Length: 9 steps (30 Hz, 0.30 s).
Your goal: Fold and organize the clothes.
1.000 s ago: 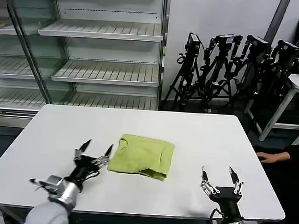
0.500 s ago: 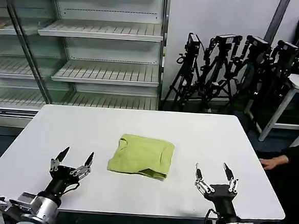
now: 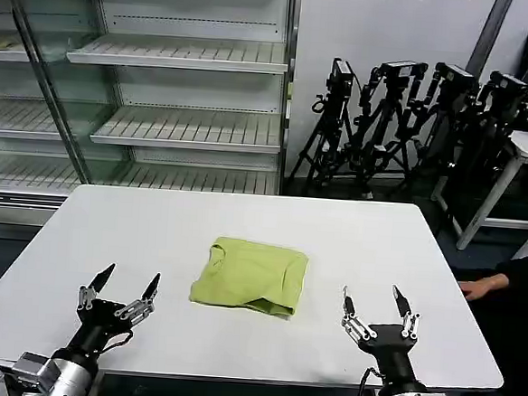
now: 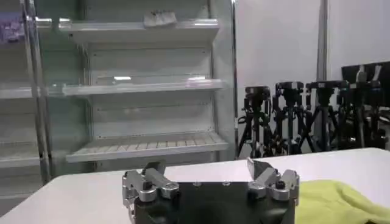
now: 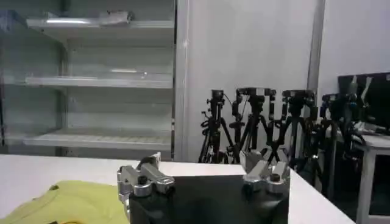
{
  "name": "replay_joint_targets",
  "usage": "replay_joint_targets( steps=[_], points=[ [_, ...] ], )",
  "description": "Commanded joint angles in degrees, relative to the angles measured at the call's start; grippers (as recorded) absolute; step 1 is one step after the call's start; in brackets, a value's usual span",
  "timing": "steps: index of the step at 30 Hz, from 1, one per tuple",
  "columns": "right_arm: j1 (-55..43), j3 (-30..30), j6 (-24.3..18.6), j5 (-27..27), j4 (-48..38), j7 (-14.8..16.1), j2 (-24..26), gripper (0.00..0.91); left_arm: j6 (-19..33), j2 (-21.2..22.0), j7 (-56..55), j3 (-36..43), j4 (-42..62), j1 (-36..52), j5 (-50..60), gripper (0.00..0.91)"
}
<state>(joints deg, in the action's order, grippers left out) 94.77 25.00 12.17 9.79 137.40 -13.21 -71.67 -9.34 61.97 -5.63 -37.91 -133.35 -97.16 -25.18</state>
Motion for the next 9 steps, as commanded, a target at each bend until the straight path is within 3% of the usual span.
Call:
replay_joint_targets(
  steps=[1, 9],
  points=[
    [-0.2, 0.1, 0.1, -0.1, 0.2, -0.5, 0.4, 0.907, -0.5, 0.2, 0.3, -0.9, -1.4, -1.6, 0.1, 0.907],
    [-1.3, 0.2, -0.3, -0.2, -0.3, 0.0, 0.3, 0.907, -0.5, 0.4, 0.4, -0.7, -2.2, -1.6, -0.8, 0.907]
  ],
)
